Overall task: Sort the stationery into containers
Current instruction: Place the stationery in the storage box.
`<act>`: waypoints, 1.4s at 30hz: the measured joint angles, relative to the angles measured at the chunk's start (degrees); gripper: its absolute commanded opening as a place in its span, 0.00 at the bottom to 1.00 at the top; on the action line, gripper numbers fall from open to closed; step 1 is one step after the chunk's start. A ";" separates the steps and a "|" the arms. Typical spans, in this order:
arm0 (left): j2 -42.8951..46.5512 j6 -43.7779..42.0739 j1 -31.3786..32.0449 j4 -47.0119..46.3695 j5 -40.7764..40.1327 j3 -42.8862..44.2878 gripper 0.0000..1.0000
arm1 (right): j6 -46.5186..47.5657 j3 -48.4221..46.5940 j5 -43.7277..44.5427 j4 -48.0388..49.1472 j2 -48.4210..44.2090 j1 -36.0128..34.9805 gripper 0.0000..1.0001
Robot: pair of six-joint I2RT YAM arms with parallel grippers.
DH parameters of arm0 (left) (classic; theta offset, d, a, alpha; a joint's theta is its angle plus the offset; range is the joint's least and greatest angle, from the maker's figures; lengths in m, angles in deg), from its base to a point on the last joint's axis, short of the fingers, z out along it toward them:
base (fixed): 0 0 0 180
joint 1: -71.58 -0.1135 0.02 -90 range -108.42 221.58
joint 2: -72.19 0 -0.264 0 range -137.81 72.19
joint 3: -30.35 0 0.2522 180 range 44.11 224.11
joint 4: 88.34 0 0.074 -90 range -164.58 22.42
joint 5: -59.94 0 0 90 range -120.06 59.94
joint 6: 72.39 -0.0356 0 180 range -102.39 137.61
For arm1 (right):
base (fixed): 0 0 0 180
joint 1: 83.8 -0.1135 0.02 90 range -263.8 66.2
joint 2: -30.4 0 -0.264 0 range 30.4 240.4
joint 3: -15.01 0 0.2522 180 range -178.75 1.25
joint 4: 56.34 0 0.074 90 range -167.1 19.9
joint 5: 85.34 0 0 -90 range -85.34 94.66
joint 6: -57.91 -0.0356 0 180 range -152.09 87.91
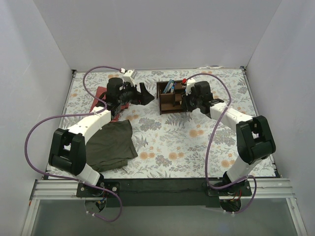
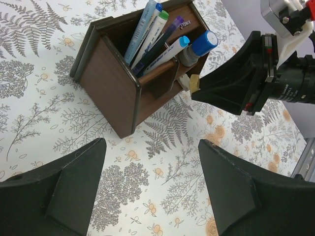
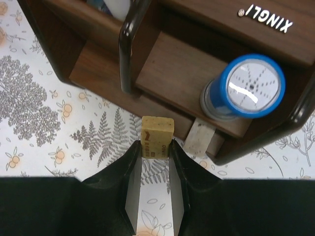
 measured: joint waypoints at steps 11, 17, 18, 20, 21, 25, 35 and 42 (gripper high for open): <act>0.00 -0.46 -1.31 -0.37 0.61 -0.94 0.76 | -1.25 -2.99 0.66 0.04 3.85 -0.11 0.01; 0.00 -0.48 -1.62 -0.92 1.07 -1.68 0.76 | -1.46 -3.02 1.09 -0.04 3.85 -0.26 0.01; 0.00 -0.48 -1.62 -1.01 1.14 -1.68 0.76 | -1.49 -2.99 1.11 -0.04 3.85 -0.26 0.01; 0.00 -0.48 -1.62 -1.25 1.27 -1.68 0.76 | -1.62 -2.99 1.29 -0.04 3.87 -0.42 0.01; 0.00 -0.50 -1.66 -1.25 1.29 -1.68 0.76 | -1.68 -2.99 1.40 -0.04 3.87 -0.55 0.01; 0.00 -0.61 -1.68 -1.27 1.31 -1.68 0.76 | -2.49 -3.04 2.36 -0.02 4.70 -0.59 0.01; 0.00 -0.35 -1.88 -1.66 1.49 -2.01 0.76 | -5.73 -3.56 4.09 -0.04 6.58 -0.63 0.03; 0.00 -0.17 -1.90 -1.66 1.77 -2.47 0.76 | -7.45 -4.02 5.79 0.17 6.78 -0.66 0.34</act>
